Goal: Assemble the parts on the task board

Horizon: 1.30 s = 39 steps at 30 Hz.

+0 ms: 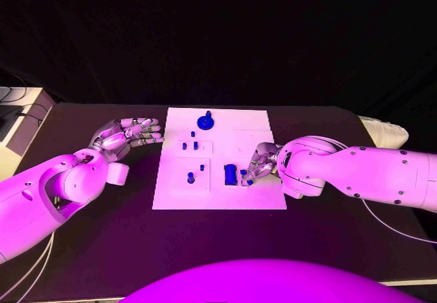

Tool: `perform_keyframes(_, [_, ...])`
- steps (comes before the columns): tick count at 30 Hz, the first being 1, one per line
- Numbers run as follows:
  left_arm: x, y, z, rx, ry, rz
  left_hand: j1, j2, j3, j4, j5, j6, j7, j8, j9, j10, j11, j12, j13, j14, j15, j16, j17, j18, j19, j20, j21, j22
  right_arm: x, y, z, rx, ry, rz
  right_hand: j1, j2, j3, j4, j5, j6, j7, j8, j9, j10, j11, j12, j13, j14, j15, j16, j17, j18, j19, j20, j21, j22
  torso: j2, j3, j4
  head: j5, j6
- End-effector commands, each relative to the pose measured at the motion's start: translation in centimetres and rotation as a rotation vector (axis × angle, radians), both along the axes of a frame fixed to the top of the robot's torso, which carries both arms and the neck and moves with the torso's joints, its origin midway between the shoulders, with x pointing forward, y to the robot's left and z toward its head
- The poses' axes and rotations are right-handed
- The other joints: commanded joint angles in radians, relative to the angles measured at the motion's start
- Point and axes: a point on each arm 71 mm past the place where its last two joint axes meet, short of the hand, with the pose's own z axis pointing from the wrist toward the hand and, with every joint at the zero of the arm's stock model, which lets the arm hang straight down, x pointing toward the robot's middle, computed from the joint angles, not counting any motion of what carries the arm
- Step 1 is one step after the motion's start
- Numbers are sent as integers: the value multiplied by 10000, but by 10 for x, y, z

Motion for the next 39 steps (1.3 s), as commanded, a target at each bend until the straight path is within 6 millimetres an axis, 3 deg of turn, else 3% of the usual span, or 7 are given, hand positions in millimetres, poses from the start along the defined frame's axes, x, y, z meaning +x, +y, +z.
perform_keyframes(1, [0, -3, 1, -113, -31, -205, 10, 49, -33, 18, 11, -17, 39, -18, -15, -33, -1, -47, 9, 25, 10, -49, 8, 121, 40, 1, -34, -8, 1, -1, -2, -215, 33, 104, -135, 2, -27, 60, -55, 163, -113, 43, 16, 1041, -92, -27, 2607, 984, -86, -23, 2373, -26, 924, -50, -21, 2478, -4, -3, -5, 7, 0])
perform_keyframes(30, [-1, -2, 1, -71, -27, -236, -19, 69, -68, 72, 12, -24, 43, -26, -26, -52, 7, -49, 10, 23, 19, -85, 36, 120, 49, 6, -63, -30, 2, 3, -6, -268, 140, 214, -483, -9, -177, 416, -161, 273, -151, 101, 11, 1061, -124, 24, 2632, 992, -117, -9, 2410, -28, 927, -81, -13, 2480, -9, 0, -10, 31, 0])
perform_keyframes(39, [0, -2, 0, -73, -27, -240, -19, 69, -68, 72, 12, -24, 43, -26, -26, -52, 7, -49, 10, 23, 19, -85, 36, 120, 49, 6, -63, -30, 3, 1, -6, -291, 85, 136, -696, -78, -322, 653, -389, 305, -156, 113, -12, 1061, -130, 24, 2632, 994, -123, -6, 2418, -29, 928, -90, -11, 2481, -8, 0, -13, 7, 0])
